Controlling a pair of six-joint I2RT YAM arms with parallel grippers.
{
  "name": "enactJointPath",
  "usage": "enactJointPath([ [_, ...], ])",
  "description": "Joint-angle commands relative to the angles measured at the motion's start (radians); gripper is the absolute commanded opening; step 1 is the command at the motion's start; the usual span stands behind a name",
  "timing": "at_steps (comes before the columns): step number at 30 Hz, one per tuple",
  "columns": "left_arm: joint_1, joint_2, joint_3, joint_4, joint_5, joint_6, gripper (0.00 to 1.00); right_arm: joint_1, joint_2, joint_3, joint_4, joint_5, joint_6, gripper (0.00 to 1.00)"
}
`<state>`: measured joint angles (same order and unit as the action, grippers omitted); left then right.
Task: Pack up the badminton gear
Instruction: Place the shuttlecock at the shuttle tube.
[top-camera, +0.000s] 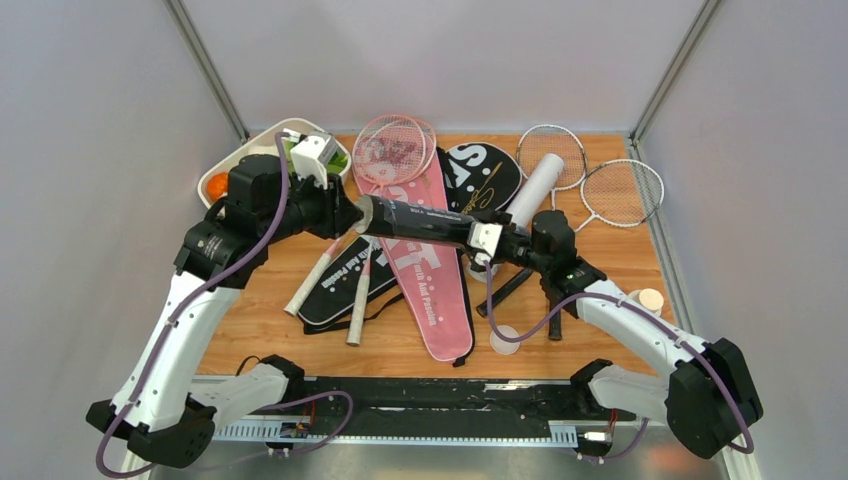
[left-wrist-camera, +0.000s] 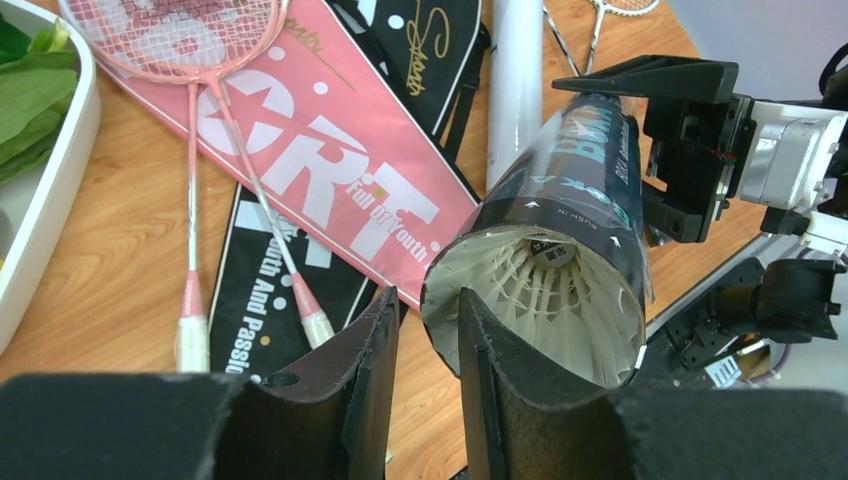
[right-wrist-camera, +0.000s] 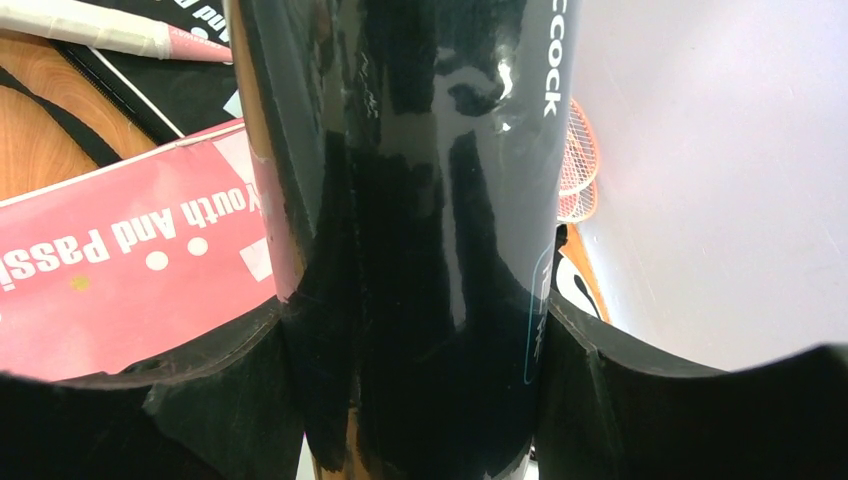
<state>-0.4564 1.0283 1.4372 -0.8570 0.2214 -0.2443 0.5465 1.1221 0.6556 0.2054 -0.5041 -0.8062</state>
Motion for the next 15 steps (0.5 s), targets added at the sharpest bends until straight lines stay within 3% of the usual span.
enactJointPath([
  [1,-0.003,0.024,0.052,-0.052,0.03,0.023,0.35,0.004,-0.044,0.036,0.08,-0.081,-0.005,0.0],
  [15,0.018,0.065,0.014,-0.008,0.15,0.044,0.37,0.006,-0.085,0.019,0.134,-0.236,-0.015,0.0],
])
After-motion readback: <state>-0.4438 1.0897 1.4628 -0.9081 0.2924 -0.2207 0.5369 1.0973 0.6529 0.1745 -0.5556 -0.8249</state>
